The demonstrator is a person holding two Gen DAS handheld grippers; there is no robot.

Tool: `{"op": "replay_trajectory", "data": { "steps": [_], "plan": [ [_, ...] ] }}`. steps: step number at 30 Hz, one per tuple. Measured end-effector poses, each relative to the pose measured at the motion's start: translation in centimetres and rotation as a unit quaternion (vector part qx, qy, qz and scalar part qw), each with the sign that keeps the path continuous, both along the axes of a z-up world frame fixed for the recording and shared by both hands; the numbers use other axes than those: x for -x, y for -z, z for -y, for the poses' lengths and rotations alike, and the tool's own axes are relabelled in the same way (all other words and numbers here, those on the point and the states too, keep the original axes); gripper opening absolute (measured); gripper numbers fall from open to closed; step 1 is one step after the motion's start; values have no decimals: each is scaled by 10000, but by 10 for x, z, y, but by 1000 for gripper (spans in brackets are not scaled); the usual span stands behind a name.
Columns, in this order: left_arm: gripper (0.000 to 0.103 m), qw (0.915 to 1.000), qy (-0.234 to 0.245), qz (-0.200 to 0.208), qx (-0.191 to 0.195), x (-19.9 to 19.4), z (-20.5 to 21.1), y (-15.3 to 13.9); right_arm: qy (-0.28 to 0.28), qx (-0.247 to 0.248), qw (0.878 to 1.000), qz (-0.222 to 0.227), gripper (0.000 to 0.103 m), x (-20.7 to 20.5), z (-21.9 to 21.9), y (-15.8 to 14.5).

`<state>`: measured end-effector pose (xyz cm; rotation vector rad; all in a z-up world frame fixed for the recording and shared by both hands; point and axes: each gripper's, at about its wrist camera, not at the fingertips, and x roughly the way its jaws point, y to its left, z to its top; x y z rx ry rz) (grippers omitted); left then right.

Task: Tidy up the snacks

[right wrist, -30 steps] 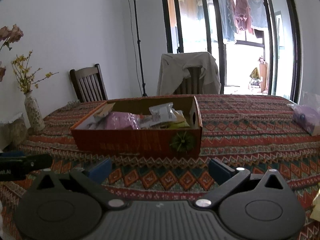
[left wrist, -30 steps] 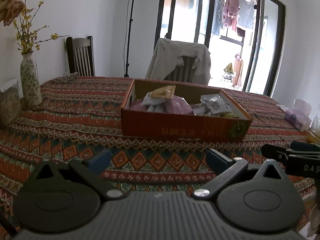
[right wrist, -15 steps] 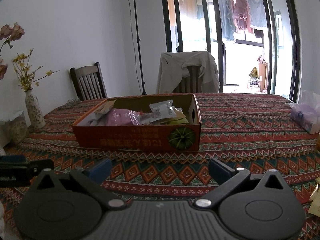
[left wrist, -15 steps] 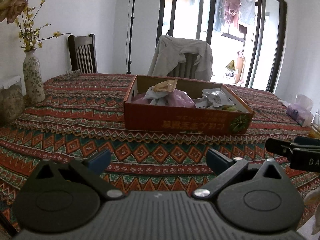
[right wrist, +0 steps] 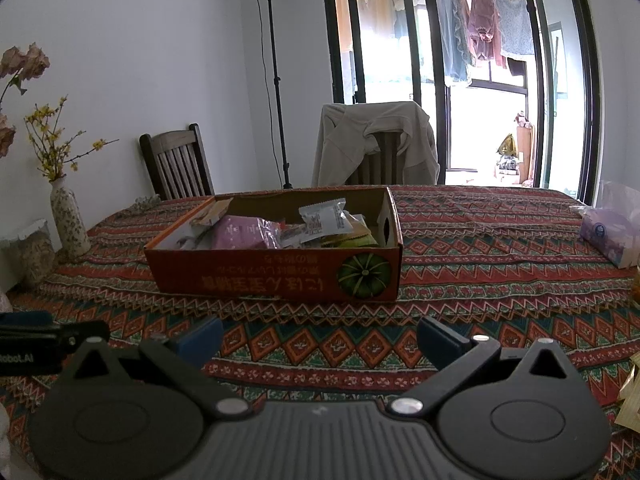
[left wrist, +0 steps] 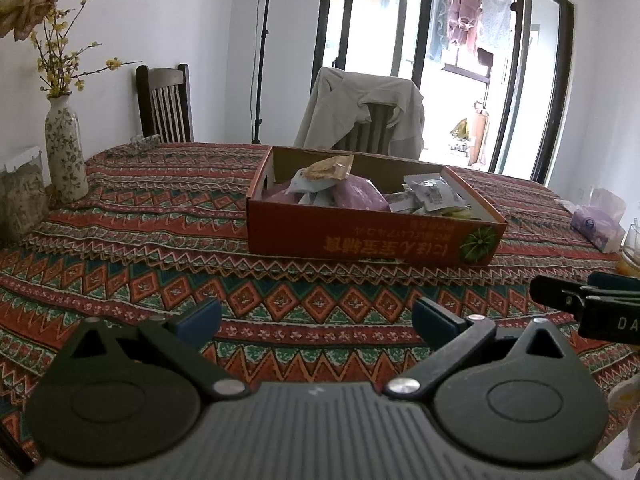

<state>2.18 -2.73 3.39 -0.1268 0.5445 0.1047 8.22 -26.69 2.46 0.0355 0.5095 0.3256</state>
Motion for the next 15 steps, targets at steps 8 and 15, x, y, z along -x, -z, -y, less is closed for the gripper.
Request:
{"op": "replay_trajectory", "data": {
  "steps": [8,15],
  "plan": [
    [103,10000,0,-4,6,0,0,0,-2,3,10000,-3,103,0,0,0],
    [103,10000,1,1,2,0,0,0,-1,4,10000,-5,103,1,0,1]
  ]
}}
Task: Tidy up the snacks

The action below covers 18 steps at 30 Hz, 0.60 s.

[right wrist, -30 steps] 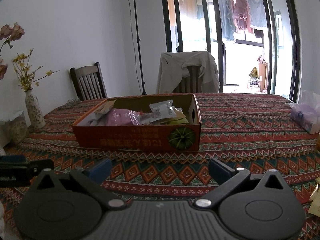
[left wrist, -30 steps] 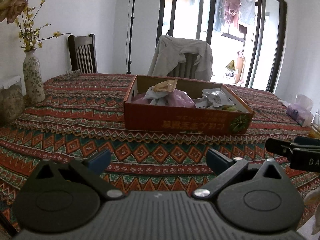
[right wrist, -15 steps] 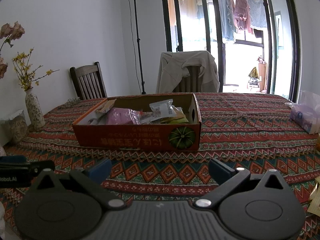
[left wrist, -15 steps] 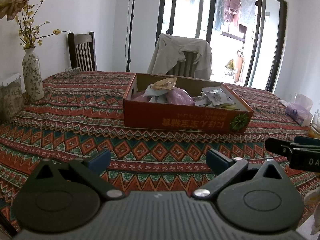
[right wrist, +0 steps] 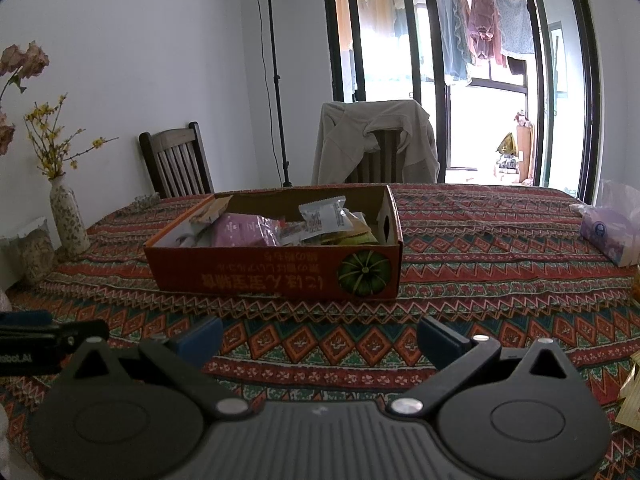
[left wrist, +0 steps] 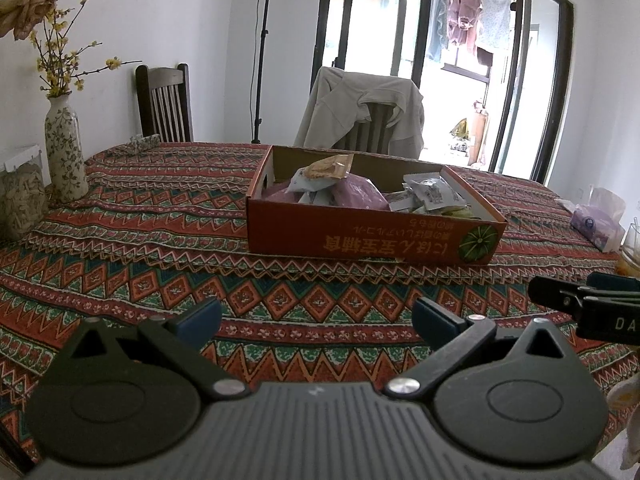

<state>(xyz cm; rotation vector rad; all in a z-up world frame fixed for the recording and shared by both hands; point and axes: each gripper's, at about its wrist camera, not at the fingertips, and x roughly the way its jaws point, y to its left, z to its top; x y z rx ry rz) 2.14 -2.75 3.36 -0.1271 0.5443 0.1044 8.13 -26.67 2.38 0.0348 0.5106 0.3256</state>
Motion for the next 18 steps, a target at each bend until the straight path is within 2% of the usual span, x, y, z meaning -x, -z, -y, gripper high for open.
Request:
{"op": "replay_trajectory", "data": {
  "steps": [18],
  "plan": [
    [103,10000,15,-7,15,0,1,1,-3,7,10000,-16,103,1,0,2]
  ]
}}
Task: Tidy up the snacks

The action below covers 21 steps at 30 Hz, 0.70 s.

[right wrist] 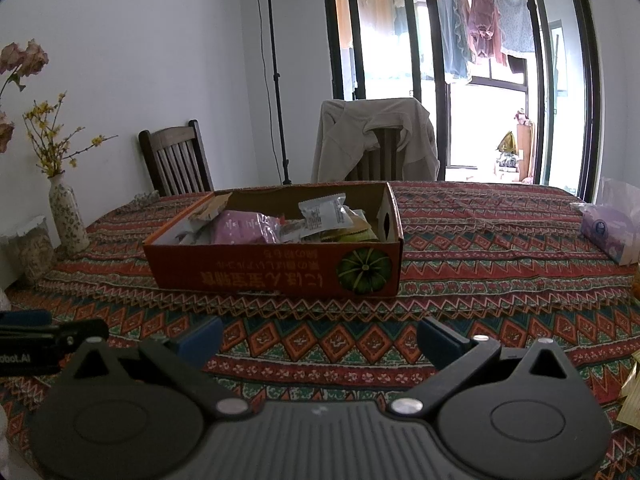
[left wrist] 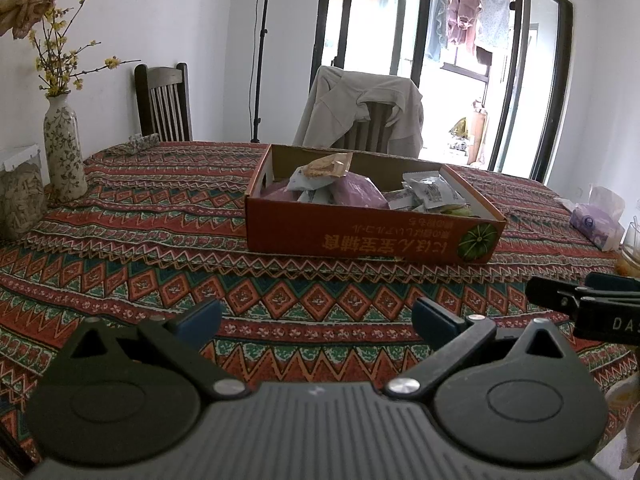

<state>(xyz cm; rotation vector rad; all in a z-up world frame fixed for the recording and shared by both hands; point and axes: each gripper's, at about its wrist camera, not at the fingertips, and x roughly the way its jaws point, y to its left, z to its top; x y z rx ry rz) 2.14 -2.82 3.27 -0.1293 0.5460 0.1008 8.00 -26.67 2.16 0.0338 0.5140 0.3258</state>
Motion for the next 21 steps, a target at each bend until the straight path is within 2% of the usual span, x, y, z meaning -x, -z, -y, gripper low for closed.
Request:
{"op": "replay_trajectory", "data": {
  "steps": [21],
  "plan": [
    [103,9999,121,-64,54,-5,3,9,-51,6,10000,-77,103,-4,-3,7]
  ]
}}
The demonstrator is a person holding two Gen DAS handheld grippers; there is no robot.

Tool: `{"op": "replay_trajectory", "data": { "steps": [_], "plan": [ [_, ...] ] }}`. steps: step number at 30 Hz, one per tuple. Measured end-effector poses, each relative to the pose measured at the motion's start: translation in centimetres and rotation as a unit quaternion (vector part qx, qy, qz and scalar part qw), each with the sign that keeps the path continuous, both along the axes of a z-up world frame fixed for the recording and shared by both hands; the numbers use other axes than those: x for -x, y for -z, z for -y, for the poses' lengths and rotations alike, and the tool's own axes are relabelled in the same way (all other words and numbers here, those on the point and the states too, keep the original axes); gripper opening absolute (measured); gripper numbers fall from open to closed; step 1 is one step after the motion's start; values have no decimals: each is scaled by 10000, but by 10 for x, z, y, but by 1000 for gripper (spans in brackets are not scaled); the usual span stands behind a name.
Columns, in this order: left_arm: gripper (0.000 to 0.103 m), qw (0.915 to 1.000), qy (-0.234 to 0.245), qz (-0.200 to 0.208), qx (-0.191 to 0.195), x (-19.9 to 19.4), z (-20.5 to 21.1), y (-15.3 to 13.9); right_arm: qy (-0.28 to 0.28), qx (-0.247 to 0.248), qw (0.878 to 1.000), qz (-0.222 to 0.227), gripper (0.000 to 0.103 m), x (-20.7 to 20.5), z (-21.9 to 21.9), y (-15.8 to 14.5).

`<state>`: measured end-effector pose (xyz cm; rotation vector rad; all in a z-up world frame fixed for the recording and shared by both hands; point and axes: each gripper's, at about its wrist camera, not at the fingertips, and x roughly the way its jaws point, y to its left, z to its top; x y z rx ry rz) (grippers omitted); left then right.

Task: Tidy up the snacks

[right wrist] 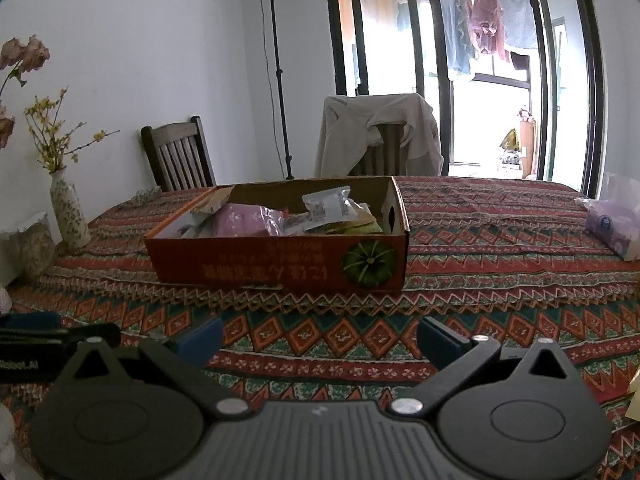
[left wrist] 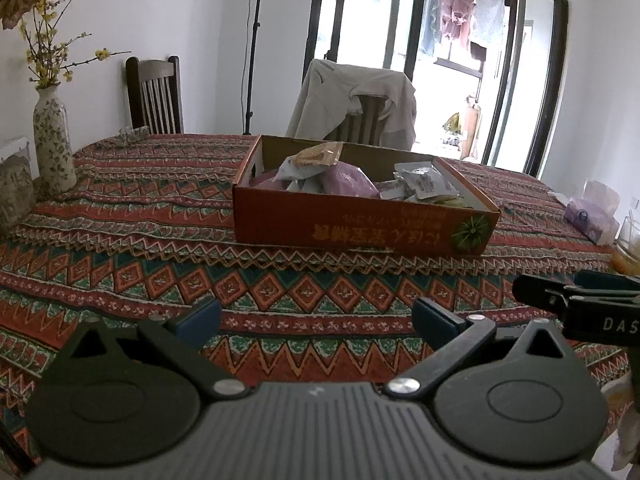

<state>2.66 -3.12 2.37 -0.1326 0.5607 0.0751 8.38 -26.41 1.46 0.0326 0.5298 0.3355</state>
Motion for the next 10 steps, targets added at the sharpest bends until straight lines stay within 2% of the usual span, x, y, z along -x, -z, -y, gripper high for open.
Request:
{"op": "replay_trajectory", "data": {
  "steps": [10],
  "plan": [
    [103,9999,56,84,-4,1,0,-1,-1,4,10000,-16,103,-1,0,0]
  ]
}}
